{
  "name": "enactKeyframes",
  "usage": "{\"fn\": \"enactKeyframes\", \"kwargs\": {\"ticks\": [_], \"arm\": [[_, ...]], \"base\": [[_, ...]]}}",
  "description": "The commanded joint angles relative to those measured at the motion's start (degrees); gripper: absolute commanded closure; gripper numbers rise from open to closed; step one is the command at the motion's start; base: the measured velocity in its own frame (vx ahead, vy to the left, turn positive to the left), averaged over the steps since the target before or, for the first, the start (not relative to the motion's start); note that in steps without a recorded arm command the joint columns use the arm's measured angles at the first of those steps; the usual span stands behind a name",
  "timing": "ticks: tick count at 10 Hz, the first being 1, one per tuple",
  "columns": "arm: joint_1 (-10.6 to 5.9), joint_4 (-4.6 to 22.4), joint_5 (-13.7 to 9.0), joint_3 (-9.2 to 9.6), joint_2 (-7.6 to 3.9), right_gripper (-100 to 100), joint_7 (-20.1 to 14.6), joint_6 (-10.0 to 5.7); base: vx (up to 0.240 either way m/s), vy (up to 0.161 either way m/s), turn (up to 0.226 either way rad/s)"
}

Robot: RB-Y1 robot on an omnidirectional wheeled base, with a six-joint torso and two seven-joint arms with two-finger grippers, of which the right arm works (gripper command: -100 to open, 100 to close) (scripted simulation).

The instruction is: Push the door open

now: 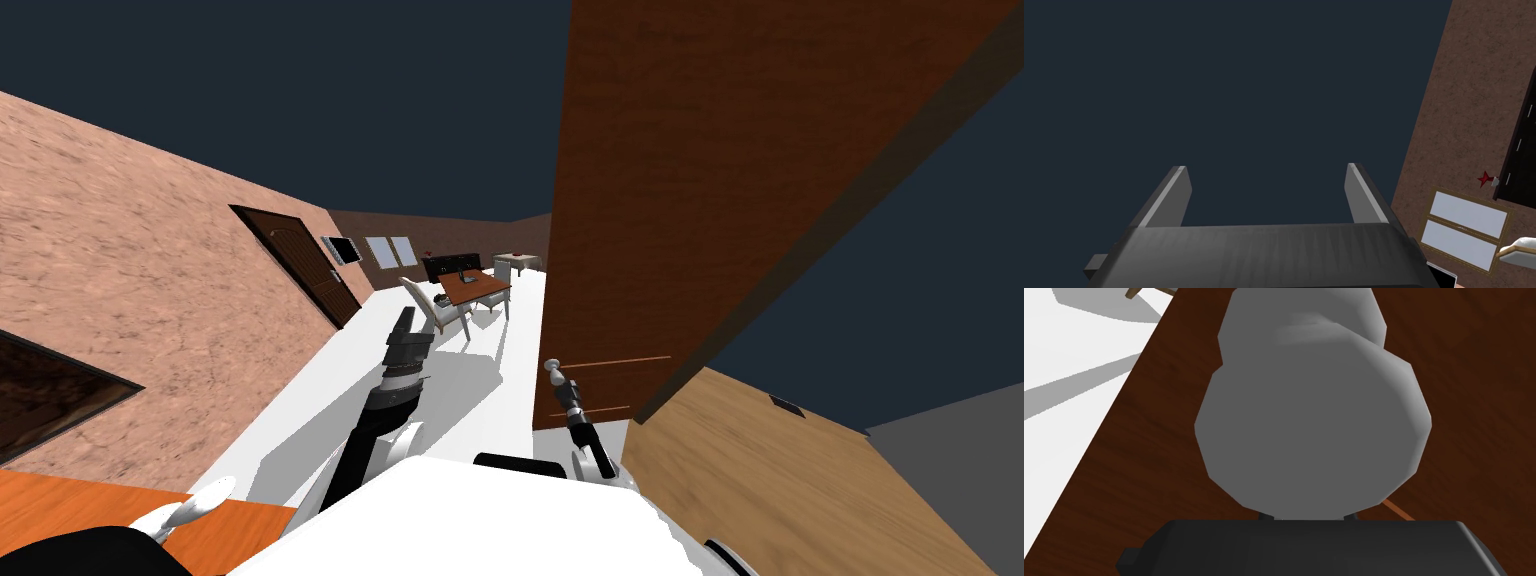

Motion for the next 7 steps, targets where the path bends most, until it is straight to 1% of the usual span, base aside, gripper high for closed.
{"fn": "enactKeyframes", "kwargs": {"ticks": [1, 7], "arm": [[-1.91, 0.7, -0.2, 0.28, 0.41, 100, -1.7, -1.71], [-1.91, 0.7, -0.2, 0.28, 0.41, 100, -1.7, -1.71]], "base": [[0.025, 0.019, -0.027], [0.003, 0.003, 0.002]]}}
